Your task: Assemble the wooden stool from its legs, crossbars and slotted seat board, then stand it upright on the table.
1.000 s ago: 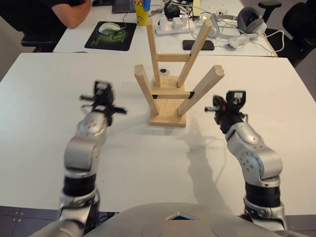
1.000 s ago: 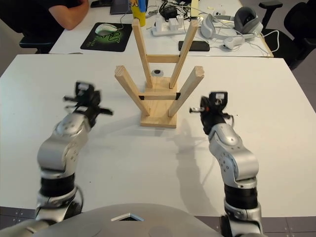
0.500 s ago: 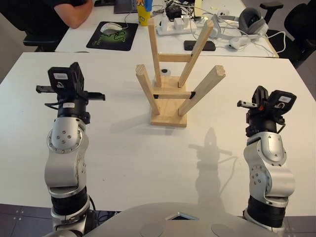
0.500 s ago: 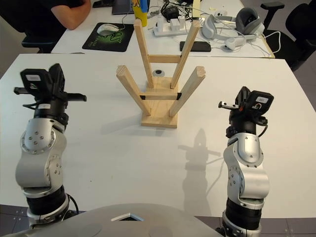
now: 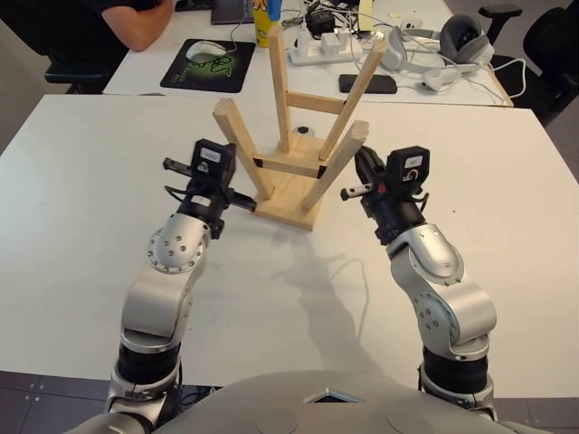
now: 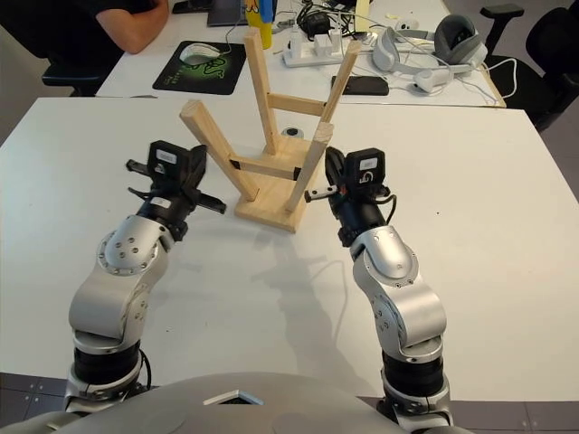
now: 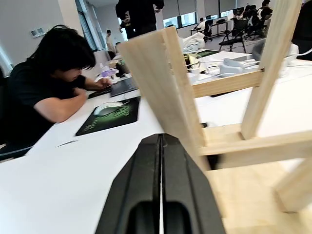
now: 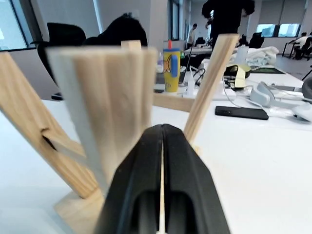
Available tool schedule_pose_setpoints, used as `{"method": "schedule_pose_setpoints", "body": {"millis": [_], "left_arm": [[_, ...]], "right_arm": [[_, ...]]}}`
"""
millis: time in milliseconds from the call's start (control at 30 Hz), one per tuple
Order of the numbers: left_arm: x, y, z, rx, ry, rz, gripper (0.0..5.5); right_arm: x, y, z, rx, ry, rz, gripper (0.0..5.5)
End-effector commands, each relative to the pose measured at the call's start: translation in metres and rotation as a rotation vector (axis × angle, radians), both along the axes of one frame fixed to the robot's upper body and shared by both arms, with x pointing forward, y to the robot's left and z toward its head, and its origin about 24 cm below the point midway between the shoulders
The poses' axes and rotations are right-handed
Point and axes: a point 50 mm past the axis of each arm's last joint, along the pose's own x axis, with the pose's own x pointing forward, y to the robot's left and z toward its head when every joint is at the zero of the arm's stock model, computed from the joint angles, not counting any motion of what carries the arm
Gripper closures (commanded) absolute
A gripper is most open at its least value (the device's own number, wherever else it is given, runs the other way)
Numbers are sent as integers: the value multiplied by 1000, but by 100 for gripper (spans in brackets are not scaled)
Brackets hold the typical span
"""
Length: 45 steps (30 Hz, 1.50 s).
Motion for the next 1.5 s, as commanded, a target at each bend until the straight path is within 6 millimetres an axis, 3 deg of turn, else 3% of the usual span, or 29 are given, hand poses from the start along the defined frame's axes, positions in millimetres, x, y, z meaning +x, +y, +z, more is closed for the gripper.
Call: {"method": "schedule_pose_setpoints", "body": {"millis": [33,167,300,400,533,700,733,767,833,867,900,933,1033,1133,1200,1333,1500], "left_arm": [[1,28,-7,66,28,166,550],[-4,45,-9,78,10,241,550],[8,57,-6,57,-23,297,550],[26,68,1,50,-75,369,550],[51,67,23,42,-166,345,550],[45,72,26,75,-200,355,550],[44,68,25,63,-201,324,550],[42,57,25,29,-199,252,550],[36,22,24,-7,-184,52,550],[32,5,21,-26,-150,-35,550],[29,-9,17,-62,-107,-98,550],[27,-22,16,-72,-93,-162,550],[25,-30,16,-71,-68,-211,550],[25,-16,9,-31,-34,-154,550],[25,-8,4,-32,-12,-127,550],[24,-3,3,-17,-12,-104,550],[29,28,9,14,-65,138,550]], "right_arm": [[-6,-53,-24,-21,124,-304,549],[-5,-53,-23,-45,111,-272,549],[-4,-33,-20,-3,77,-186,549],[-6,-46,-15,0,28,-324,549],[-5,-44,-14,24,22,-336,549],[-9,-61,-1,17,-37,-459,549],[-7,-54,5,41,-67,-421,549],[-2,-34,17,55,-124,-291,549],[3,30,31,84,-169,126,549],[0,61,27,87,-108,325,549],[-4,76,23,131,-70,406,549],[-5,79,16,139,-15,408,549],[6,39,-4,60,63,129,549],[13,-17,-11,-7,77,-166,549],[12,-38,-13,-29,82,-253,549],[10,-54,-13,-41,85,-300,549],[12,-55,-5,-46,34,-283,549]]}}
